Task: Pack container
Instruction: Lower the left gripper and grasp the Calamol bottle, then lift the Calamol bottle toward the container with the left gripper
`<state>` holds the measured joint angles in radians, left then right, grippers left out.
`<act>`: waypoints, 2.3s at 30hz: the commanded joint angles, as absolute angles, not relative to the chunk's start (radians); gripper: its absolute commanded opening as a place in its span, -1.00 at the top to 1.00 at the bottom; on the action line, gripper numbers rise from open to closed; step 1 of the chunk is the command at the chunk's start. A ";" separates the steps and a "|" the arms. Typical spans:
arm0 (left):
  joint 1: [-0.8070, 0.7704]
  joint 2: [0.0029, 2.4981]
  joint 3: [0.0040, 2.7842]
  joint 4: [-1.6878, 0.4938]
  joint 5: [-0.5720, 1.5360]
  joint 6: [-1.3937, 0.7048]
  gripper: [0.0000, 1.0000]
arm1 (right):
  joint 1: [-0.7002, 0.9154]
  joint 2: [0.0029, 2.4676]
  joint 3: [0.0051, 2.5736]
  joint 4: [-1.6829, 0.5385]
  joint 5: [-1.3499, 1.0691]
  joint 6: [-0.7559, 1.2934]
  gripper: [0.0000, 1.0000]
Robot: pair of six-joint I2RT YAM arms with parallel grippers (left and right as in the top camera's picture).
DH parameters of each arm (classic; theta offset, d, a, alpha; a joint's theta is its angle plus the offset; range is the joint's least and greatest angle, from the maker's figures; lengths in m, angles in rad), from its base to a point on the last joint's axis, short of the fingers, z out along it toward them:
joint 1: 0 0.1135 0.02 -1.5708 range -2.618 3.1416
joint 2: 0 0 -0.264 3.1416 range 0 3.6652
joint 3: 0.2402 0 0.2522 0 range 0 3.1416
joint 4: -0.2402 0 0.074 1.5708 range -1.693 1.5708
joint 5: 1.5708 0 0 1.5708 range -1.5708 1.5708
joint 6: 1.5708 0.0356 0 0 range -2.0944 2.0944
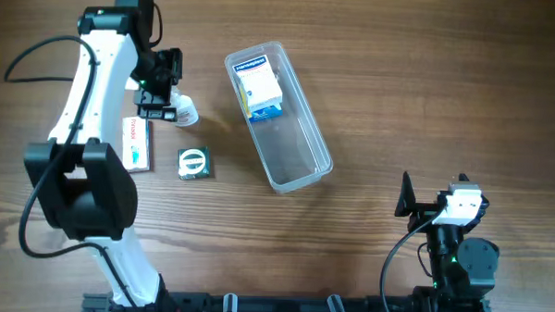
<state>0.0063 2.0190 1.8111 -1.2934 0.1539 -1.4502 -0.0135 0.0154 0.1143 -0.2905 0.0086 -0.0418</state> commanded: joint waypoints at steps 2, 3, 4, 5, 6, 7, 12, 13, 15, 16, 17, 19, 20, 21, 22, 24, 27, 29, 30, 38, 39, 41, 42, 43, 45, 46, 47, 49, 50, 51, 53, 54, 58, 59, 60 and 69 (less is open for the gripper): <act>0.004 2.058 1.826 -1.292 0.126 -1.483 -0.84 | -0.019 0.004 0.109 -0.287 0.028 -0.026 -0.99; 0.005 2.059 1.826 -1.293 0.122 -1.488 -0.84 | -0.019 0.004 0.109 -0.287 0.028 -0.026 -1.00; 0.005 2.061 1.826 -1.295 0.115 -1.502 -0.84 | -0.019 0.004 0.109 -0.287 0.028 -0.026 -1.00; 0.005 2.063 1.826 -1.295 0.110 -1.505 -0.84 | -0.019 0.004 0.109 -0.287 0.028 -0.026 -0.99; 0.005 2.064 1.826 -1.294 0.108 -1.508 -0.84 | -0.019 0.004 0.109 -0.287 0.028 -0.026 -1.00; 0.005 2.067 1.826 -1.294 0.107 -1.509 -0.84 | -0.019 0.004 0.109 -0.287 0.028 -0.026 -0.99; 0.007 2.085 1.826 -1.294 0.108 -1.509 -0.84 | -0.019 0.004 0.109 -0.287 0.028 -0.026 -0.99; 0.007 2.092 1.826 -1.294 0.109 -1.509 -0.83 | -0.019 0.004 0.109 -0.287 0.028 -0.026 -0.99; 0.007 2.104 1.826 -1.294 0.115 -1.509 -0.82 | -0.019 0.004 0.109 -0.287 0.028 -0.026 -0.99; 0.008 2.109 1.826 -1.294 0.115 -1.509 -0.82 | -0.019 0.004 0.109 -0.287 0.028 -0.026 -0.99; 0.008 2.115 1.826 -1.293 0.115 -1.509 -0.82 | -0.019 0.004 0.109 -0.287 0.028 -0.026 -1.00; 0.008 2.123 1.826 -1.290 0.115 -1.509 -0.76 | -0.019 0.004 0.109 -0.287 0.028 -0.026 -0.99; 0.009 2.125 1.826 -1.290 0.115 -1.509 -0.73 | -0.019 0.004 0.109 -0.287 0.028 -0.026 -0.99; 0.009 2.125 1.826 -1.290 0.115 -1.509 -0.72 | -0.019 0.004 0.109 -0.287 0.028 -0.026 -0.99; 0.011 2.125 1.826 -1.290 0.114 -1.509 -0.71 | -0.019 0.004 0.109 -0.287 0.028 -0.027 -0.99; 0.019 2.126 1.826 -1.290 0.115 -1.509 -0.68 | -0.019 0.004 0.109 -0.287 0.028 -0.026 -0.99; 0.025 2.127 1.826 -1.290 0.114 -1.509 -0.61 | -0.019 0.004 0.109 -0.287 0.028 -0.026 -1.00; 0.025 2.127 1.826 -1.288 0.114 -1.509 -0.55 | -0.019 0.004 0.109 -0.287 0.028 -0.026 -1.00; 0.024 2.127 1.826 -1.286 0.114 -1.509 -0.54 | -0.019 0.004 0.109 -0.287 0.028 -0.026 -0.99; 0.024 2.159 1.826 -1.241 0.130 -1.508 -0.47 | -0.019 0.004 0.109 -0.287 0.028 -0.026 -0.99; 0.024 2.160 1.826 -1.241 0.130 -1.508 -0.44 | -0.019 0.004 0.109 -0.287 0.028 -0.026 -0.99; 0.024 2.160 1.826 -1.242 0.130 -1.508 -0.37 | -0.019 0.004 0.109 -0.287 0.028 -0.026 -0.99; 0.024 2.160 1.826 -1.242 0.130 -1.508 -0.31 | -0.019 0.004 0.109 -0.287 0.028 -0.026 -0.99; 0.024 2.160 1.826 -1.241 0.130 -1.508 -0.26 | -0.019 0.004 0.109 -0.287 0.028 -0.026 -0.99; 0.024 2.164 1.826 -1.241 0.130 -1.508 -0.18 | -0.019 0.004 0.109 -0.287 0.028 -0.026 -0.99; 0.024 2.166 1.826 -1.241 0.130 -1.508 -0.15 | -0.019 0.004 0.109 -0.287 0.028 -0.026 -0.99; 0.024 2.168 1.826 -1.241 0.130 -1.508 -0.11 | -0.019 0.004 0.109 -0.287 0.028 -0.027 -0.99; 0.024 2.173 1.826 -1.241 0.131 -1.508 -0.02 | -0.019 0.004 0.109 -0.287 0.028 -0.027 -1.00; 0.024 2.173 1.826 -1.241 0.131 -1.508 0.05 | -0.019 0.004 0.109 -0.287 0.028 -0.026 -0.99; 0.024 2.173 1.826 -1.241 0.131 -1.508 0.11 | -0.019 0.004 0.109 -0.287 0.028 -0.026 -0.99; 0.024 2.173 1.826 -1.241 0.131 -1.508 0.25 | -0.019 0.004 0.109 -0.287 0.028 -0.026 -0.99; 0.024 2.173 1.826 -1.241 0.134 -1.508 0.34 | -0.019 0.004 0.109 -0.287 0.028 -0.026 -1.00; 0.023 2.173 1.826 -1.241 0.146 -1.507 0.51 | -0.019 0.004 0.109 -0.287 0.028 -0.027 -1.00; 0.023 2.173 1.826 -1.241 0.149 -1.508 0.52 | -0.019 0.004 0.109 -0.287 0.028 -0.026 -1.00; 0.022 2.173 1.826 -1.241 0.151 -1.508 0.53 | -0.019 0.004 0.109 -0.287 0.028 -0.026 -1.00; 0.000 2.130 1.826 -1.226 0.160 -1.507 0.62 | -0.019 0.004 0.109 -0.287 0.028 -0.026 -1.00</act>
